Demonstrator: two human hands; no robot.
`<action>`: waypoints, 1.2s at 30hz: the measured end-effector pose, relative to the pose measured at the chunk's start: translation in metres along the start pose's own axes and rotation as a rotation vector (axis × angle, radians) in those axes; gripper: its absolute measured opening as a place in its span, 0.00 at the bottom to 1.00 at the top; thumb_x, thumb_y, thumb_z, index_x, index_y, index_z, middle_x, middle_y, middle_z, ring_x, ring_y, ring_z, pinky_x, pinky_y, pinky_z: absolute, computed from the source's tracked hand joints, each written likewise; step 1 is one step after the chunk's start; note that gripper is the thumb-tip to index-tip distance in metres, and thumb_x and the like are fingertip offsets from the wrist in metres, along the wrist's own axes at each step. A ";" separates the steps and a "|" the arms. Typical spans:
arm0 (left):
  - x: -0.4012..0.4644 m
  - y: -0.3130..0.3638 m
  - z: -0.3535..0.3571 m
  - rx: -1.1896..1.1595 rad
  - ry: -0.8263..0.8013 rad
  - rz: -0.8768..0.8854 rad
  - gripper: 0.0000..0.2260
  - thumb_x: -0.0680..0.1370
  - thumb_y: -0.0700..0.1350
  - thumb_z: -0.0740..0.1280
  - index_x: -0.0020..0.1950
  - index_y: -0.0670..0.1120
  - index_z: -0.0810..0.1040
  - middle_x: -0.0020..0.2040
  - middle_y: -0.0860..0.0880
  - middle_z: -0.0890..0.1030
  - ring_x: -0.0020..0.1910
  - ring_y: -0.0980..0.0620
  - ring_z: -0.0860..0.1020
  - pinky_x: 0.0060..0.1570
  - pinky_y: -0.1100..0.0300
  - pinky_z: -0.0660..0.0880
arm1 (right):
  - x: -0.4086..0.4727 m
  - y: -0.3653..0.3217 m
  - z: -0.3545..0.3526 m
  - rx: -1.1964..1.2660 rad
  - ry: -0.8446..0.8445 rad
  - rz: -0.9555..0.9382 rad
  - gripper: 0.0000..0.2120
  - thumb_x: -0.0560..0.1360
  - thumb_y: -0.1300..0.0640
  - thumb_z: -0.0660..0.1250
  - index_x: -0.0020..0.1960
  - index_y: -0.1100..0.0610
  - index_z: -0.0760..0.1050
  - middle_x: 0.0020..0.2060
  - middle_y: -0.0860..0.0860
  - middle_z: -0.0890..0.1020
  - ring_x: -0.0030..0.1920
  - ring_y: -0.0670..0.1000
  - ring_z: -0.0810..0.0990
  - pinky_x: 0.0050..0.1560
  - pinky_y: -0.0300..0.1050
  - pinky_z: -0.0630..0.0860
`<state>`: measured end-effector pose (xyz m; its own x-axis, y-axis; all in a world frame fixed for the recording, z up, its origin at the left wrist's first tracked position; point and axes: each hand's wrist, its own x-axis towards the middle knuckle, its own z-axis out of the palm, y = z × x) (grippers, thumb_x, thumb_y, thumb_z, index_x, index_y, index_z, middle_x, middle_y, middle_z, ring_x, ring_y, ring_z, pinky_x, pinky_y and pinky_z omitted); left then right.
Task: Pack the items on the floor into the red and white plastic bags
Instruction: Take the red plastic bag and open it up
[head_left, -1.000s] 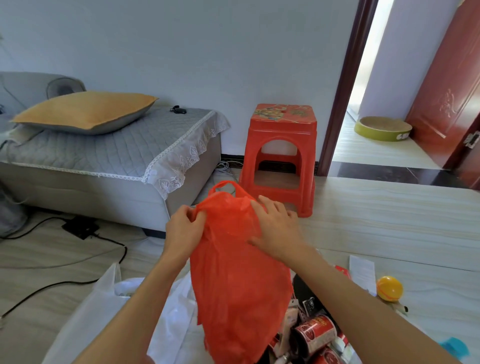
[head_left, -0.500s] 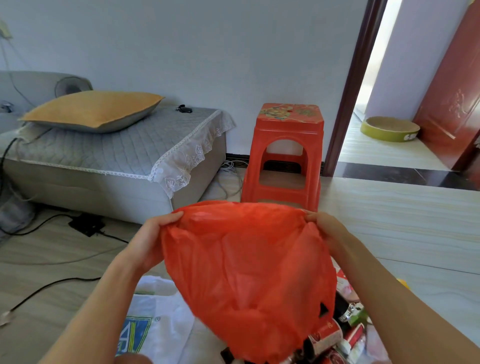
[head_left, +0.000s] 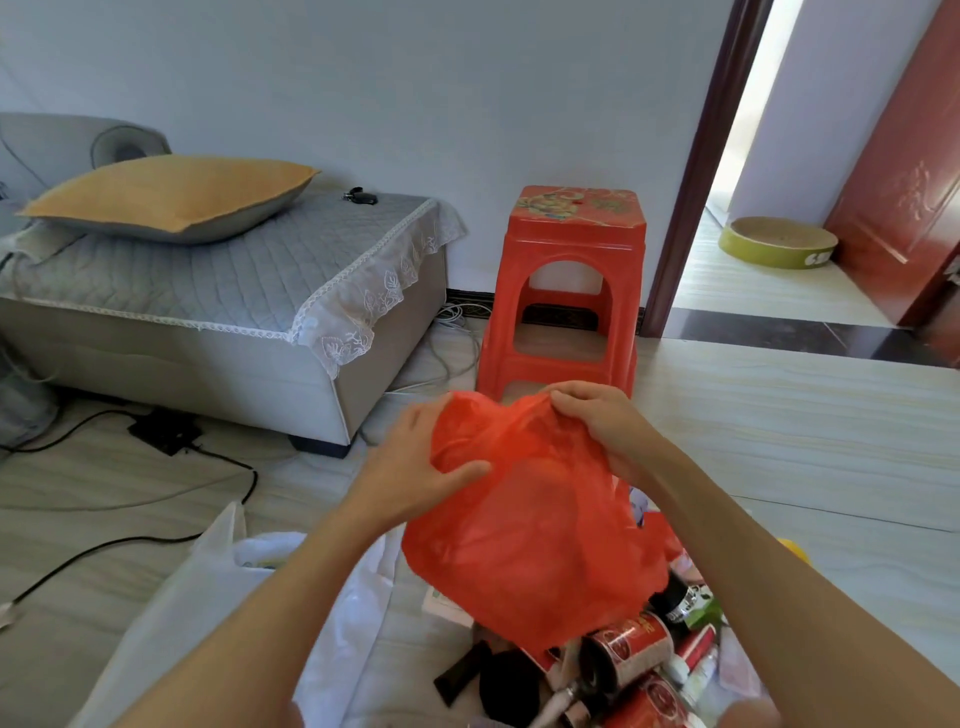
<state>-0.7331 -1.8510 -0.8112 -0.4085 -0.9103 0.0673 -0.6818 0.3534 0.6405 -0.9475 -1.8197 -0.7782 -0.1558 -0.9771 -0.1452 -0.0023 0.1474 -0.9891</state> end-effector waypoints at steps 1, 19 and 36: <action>0.003 0.004 0.007 0.039 -0.029 -0.013 0.44 0.59 0.71 0.63 0.72 0.55 0.58 0.68 0.50 0.65 0.67 0.52 0.67 0.66 0.50 0.67 | -0.001 -0.002 0.003 -0.006 -0.009 -0.016 0.11 0.77 0.65 0.61 0.42 0.56 0.79 0.33 0.52 0.81 0.33 0.46 0.78 0.37 0.36 0.78; 0.015 -0.020 -0.006 0.170 0.133 -0.266 0.11 0.75 0.42 0.57 0.31 0.47 0.65 0.44 0.37 0.79 0.47 0.36 0.77 0.45 0.51 0.73 | 0.001 0.026 -0.024 -1.205 0.207 -0.187 0.22 0.73 0.48 0.67 0.65 0.50 0.68 0.65 0.49 0.70 0.66 0.53 0.67 0.64 0.55 0.65; -0.006 -0.029 -0.050 -0.063 -0.012 -0.089 0.13 0.80 0.44 0.59 0.44 0.37 0.77 0.35 0.42 0.77 0.34 0.51 0.71 0.37 0.57 0.67 | 0.024 0.061 0.020 -0.992 0.125 -0.496 0.03 0.72 0.63 0.65 0.42 0.63 0.76 0.39 0.60 0.81 0.43 0.60 0.78 0.43 0.52 0.70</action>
<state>-0.6799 -1.8663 -0.7920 -0.3552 -0.9348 -0.0010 -0.6767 0.2564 0.6902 -0.9317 -1.8368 -0.8429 -0.0170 -0.9476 0.3189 -0.8707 -0.1428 -0.4706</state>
